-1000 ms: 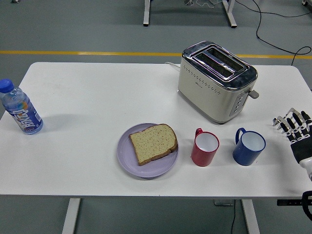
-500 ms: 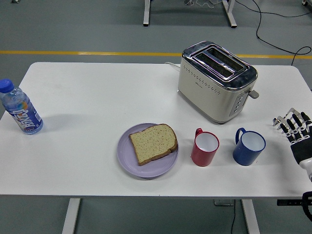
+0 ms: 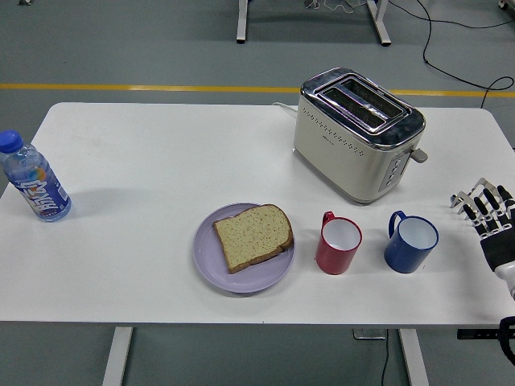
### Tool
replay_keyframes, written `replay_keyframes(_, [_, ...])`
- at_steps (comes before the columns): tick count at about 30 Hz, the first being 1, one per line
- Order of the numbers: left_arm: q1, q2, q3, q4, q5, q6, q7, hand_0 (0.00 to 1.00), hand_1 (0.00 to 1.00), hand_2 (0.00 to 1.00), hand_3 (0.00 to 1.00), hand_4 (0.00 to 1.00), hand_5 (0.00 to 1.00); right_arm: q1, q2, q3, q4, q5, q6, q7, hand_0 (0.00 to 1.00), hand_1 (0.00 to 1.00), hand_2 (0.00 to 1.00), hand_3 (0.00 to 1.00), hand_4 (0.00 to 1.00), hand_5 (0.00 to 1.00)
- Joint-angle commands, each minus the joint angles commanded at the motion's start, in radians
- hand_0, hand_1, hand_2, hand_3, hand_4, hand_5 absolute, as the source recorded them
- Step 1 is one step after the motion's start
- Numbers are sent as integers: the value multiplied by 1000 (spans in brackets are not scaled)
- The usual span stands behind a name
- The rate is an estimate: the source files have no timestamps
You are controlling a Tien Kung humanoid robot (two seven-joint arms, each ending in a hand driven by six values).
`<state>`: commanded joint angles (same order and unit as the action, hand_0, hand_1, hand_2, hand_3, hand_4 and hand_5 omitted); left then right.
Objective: Pick up the cup,pour liquid into bread,place the cup on the desk
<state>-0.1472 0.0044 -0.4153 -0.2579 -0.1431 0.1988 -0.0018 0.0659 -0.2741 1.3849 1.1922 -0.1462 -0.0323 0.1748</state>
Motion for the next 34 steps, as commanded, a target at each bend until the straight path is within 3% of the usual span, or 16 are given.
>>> replay_keyframes(34, [-3, 0, 18, 2, -33, -4, -11, 690, 756, 773, 611, 396, 998, 4, 3, -1, 0, 7, -3, 6, 639, 535, 608, 582, 608, 165])
